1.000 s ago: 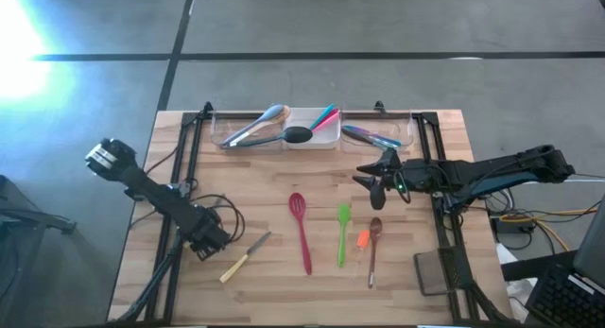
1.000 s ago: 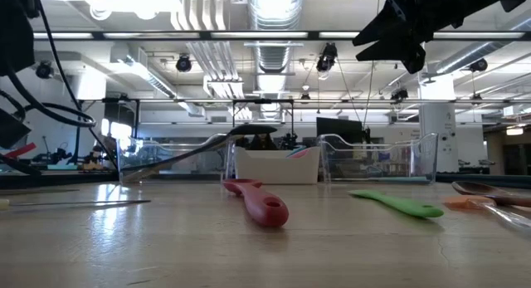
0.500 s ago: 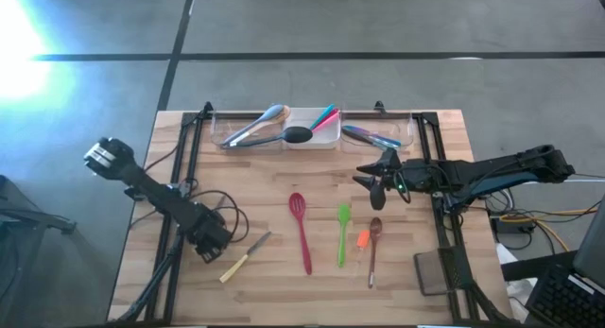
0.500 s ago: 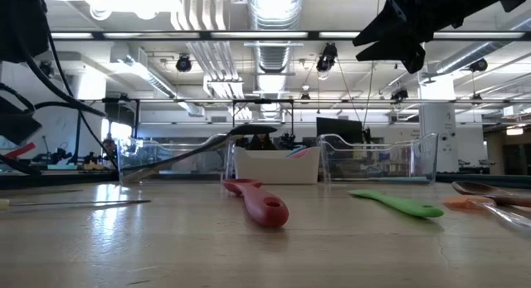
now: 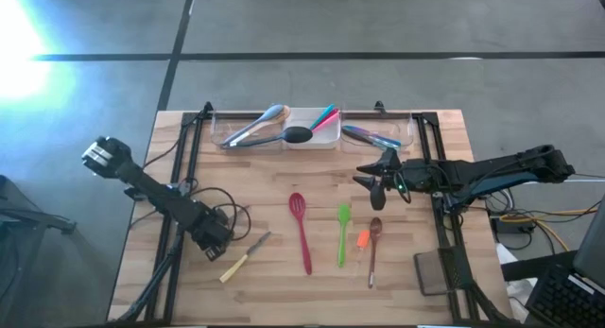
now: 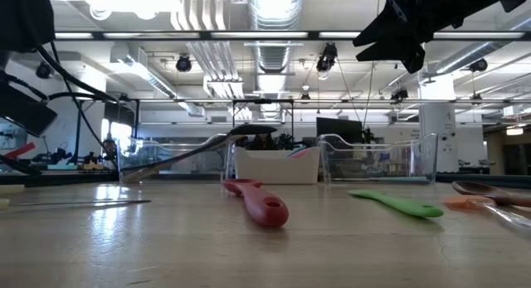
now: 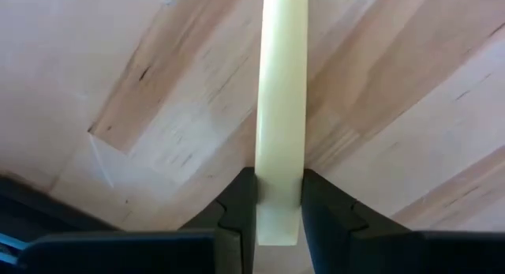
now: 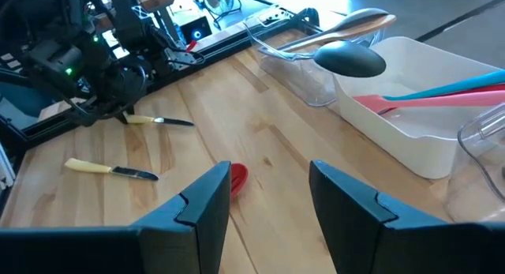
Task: Pick & Place Kitchen Items
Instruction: Put the left yellow table knife into the right transparent bin
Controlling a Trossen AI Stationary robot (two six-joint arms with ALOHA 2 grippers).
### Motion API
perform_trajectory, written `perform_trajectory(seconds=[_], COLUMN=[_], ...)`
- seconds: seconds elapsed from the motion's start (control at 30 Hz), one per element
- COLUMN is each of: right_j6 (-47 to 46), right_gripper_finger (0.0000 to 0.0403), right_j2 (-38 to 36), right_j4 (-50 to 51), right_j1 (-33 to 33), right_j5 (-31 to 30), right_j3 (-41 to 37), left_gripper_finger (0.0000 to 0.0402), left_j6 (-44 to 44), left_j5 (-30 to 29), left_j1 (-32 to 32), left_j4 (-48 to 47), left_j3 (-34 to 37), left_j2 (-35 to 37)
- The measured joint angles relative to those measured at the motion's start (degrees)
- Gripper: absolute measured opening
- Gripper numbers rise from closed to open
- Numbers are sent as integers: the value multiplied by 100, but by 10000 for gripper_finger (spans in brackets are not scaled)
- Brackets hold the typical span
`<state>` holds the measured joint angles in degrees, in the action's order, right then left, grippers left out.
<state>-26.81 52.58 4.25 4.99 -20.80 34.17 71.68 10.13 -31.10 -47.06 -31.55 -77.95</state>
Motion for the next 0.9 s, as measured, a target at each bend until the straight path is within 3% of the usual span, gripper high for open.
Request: perform_trajectory(seconds=[0.3,0.53,0.9], right_j6=[0,3,194], right_gripper_finger=[166,166,166], right_j2=[0,0,0], right_j4=[-2,-6,-15], right_j1=[1,1,280], right_j5=[-2,0,26], right_j3=[0,0,-20], left_gripper_finger=[79,79,79], left_j6=[-355,-1049,-3047], left_j5=[-319,-406,350], left_j1=[273,848,2554], left_j4=[82,202,2734], left_j3=[-512,-887,-859], left_j2=[492,861,963])
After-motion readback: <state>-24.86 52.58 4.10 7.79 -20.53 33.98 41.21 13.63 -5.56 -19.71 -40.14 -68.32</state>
